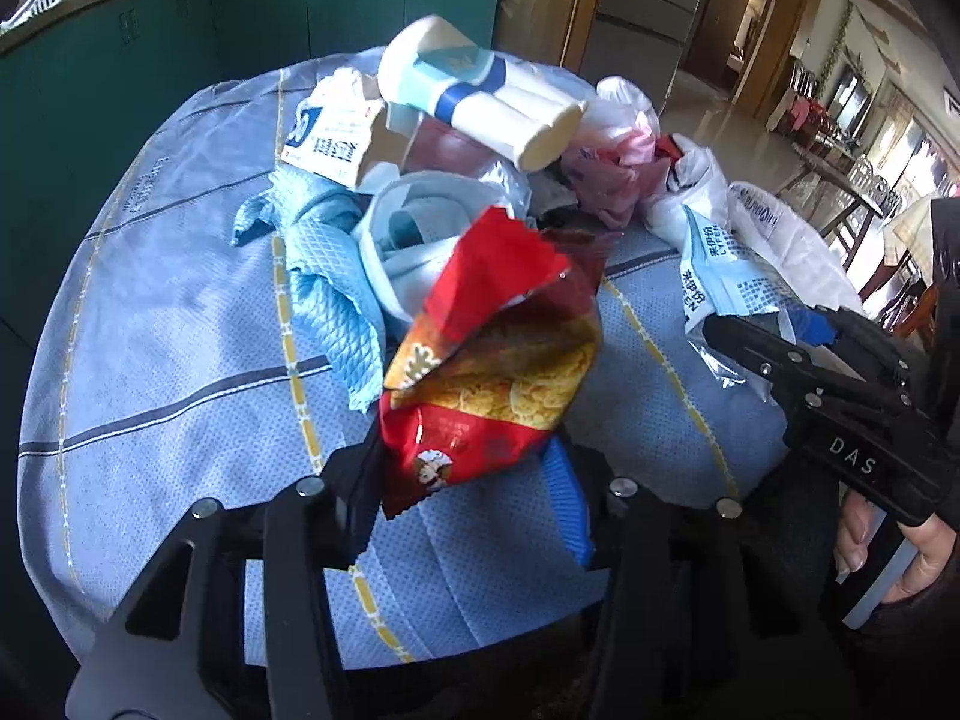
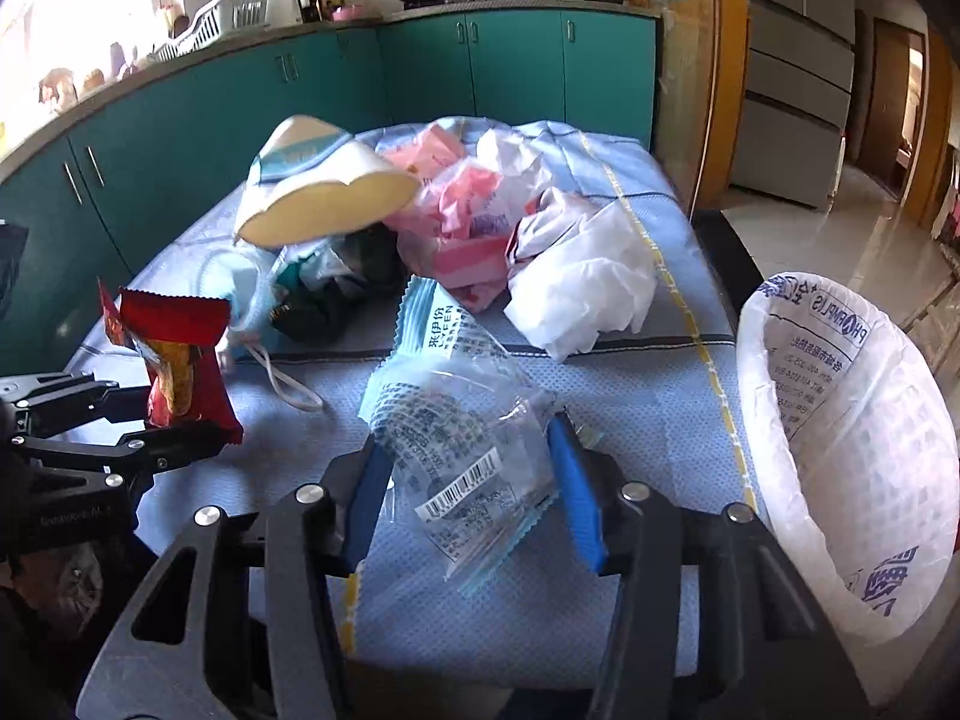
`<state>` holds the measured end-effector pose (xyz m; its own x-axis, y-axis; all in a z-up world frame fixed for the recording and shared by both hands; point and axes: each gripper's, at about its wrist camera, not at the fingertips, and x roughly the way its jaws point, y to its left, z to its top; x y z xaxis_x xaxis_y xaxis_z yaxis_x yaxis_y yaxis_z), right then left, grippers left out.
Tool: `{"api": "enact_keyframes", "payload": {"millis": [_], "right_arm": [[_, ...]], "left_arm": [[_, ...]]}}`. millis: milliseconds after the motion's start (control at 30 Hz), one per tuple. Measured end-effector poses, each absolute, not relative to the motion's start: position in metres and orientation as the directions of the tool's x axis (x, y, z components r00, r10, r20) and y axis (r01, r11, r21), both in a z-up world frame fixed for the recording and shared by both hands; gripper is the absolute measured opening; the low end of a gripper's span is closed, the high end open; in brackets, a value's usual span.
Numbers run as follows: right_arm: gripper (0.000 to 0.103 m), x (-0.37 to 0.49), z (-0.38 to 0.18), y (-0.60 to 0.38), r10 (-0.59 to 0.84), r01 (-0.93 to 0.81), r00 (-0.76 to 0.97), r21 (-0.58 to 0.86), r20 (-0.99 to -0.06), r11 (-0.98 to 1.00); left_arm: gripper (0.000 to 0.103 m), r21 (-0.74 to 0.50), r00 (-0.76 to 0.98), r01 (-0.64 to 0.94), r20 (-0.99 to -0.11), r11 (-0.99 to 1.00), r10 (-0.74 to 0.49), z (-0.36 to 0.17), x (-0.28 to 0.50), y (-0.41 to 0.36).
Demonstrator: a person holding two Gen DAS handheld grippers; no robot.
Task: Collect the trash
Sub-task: 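Carry both items over the white wastebasket and open both tools to drop them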
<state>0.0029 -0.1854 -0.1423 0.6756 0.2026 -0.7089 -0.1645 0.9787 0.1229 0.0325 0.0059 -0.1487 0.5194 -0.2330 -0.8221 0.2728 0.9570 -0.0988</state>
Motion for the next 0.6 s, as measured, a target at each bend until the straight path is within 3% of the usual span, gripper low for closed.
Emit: {"api": "enact_keyframes", "payload": {"millis": [300,467,600], "right_arm": [[0.052,-0.02,-0.102,-0.22,0.188,-0.127,0.783,0.143,-0.593,0.982],[0.052,-0.037,-0.074,-0.302,-0.016,0.111,0.844,0.146,-0.536,0.983],[0.052,-0.038,-0.086,-0.37,-0.105,0.271,0.802,0.202,-0.588,0.941]], "left_arm": [[0.05,-0.143,0.621,0.28,-0.727,0.949,-0.293,-0.114,0.014,0.013],[0.05,-0.108,0.656,0.36,-0.676,0.926,-0.334,-0.081,0.015,-0.02],[0.05,-0.09,0.63,0.477,-0.659,0.874,-0.411,-0.071,0.021,-0.08]]}}
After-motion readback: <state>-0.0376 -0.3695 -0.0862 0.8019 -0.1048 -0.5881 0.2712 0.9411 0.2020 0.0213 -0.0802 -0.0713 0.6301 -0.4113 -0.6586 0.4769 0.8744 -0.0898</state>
